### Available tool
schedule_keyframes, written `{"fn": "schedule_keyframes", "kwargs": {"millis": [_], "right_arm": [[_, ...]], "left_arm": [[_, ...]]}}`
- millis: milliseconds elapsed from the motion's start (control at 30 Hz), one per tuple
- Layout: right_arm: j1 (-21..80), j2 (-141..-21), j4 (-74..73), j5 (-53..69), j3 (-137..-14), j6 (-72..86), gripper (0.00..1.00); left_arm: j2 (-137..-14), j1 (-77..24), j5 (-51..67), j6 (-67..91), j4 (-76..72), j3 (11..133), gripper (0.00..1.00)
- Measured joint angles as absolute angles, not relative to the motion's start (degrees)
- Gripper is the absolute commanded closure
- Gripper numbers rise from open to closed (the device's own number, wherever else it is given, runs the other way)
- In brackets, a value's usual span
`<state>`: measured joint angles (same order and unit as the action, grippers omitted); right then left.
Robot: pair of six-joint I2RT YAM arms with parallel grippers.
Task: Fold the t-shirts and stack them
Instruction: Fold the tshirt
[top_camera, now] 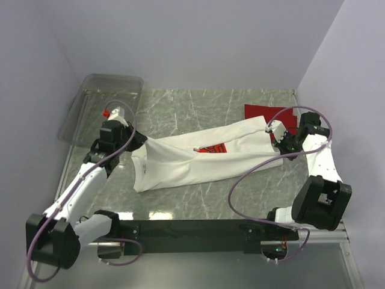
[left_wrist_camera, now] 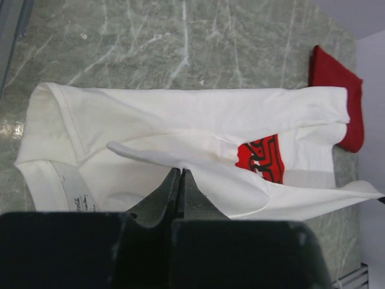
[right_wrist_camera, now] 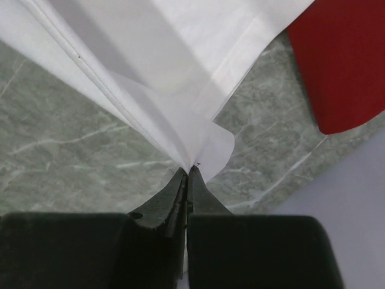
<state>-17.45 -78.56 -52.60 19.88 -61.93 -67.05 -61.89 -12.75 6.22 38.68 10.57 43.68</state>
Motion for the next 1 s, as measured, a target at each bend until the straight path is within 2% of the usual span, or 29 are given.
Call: {"fn": "schedule_keyframes", "kwargs": {"millis": [333, 767, 1000], "right_arm": [[-21.0, -71.2, -58.0, 20.8, -57.1, -76.4, 1.0], [-27.7, -64.8, -62.7, 21.8, -53.0, -85.4, 1.0], [-28.6, -65.3, -63.1, 23.1, -52.9, -86.9, 1.0]], "left_arm": [[-47.2, -12.8, 9.5, 43.0, 13.7, 37.8, 1.0], [-28.9, -12.8, 13.7, 49.3, 26.8, 33.0, 1.0], [-26.5, -12.8, 13.6, 51.5, 30.1, 32.6, 1.0]]}}
